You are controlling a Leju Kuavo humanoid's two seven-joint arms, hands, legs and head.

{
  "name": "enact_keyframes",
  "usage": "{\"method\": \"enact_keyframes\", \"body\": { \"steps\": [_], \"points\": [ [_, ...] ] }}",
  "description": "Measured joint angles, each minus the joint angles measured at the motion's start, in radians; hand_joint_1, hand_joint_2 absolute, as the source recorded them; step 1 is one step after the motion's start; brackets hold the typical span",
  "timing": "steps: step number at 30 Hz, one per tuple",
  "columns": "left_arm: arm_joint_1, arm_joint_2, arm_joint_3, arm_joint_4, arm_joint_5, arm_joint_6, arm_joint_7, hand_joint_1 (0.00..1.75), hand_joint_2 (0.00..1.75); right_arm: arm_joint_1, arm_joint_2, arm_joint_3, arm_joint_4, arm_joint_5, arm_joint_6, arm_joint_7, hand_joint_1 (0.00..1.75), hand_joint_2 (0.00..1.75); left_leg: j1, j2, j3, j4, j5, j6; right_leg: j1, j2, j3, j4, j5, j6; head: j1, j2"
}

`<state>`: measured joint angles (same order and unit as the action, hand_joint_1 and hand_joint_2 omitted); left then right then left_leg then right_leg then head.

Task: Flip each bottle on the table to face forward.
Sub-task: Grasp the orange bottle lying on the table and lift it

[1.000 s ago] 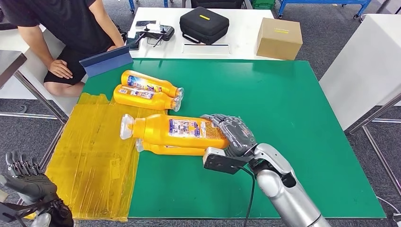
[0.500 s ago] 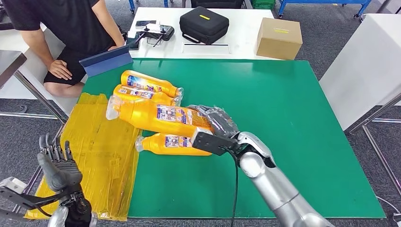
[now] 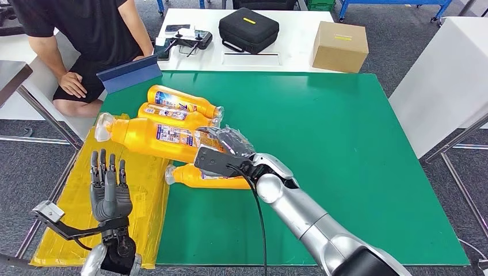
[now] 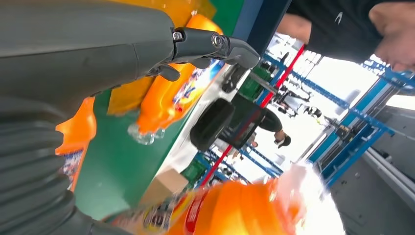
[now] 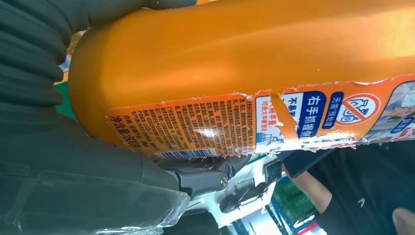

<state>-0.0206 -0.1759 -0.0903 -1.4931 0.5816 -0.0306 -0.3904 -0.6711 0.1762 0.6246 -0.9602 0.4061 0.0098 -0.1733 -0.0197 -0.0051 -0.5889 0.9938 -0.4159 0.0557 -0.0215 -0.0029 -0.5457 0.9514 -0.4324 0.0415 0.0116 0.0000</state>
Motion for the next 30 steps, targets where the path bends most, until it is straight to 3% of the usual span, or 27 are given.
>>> {"method": "enact_keyframes", "body": {
  "steps": [19, 29, 30],
  "points": [
    [-0.058, 0.000, -0.052, 0.027, 0.037, 0.001, 0.010, 0.00, 1.75, -0.081, 0.150, 0.172, 0.224, -0.015, -0.015, 0.038, 1.75, 1.75, 0.000, 0.000, -0.001, 0.000, 0.000, 0.000, 0.000, 0.000, -0.002, 0.000, 0.000, 0.000, 0.000, 0.000],
    [-0.022, 0.001, -0.025, 0.029, 0.047, 0.002, 0.007, 0.00, 1.75, -0.059, 0.168, 0.314, 0.253, -0.006, -0.027, 0.040, 1.75, 1.75, 0.000, 0.001, -0.003, 0.000, 0.000, 0.000, 0.000, 0.000, -0.004, 0.000, 0.000, 0.000, 0.000, 0.000],
    [-0.015, 0.000, -0.021, 0.029, 0.047, 0.002, 0.006, 0.16, 1.75, -0.056, 0.168, 0.326, 0.253, -0.006, -0.026, 0.041, 1.75, 1.75, 0.000, 0.001, -0.003, 0.000, 0.000, 0.000, 0.000, 0.000, -0.004, 0.000, 0.000, 0.000, 0.000, 0.000]
  ]
}}
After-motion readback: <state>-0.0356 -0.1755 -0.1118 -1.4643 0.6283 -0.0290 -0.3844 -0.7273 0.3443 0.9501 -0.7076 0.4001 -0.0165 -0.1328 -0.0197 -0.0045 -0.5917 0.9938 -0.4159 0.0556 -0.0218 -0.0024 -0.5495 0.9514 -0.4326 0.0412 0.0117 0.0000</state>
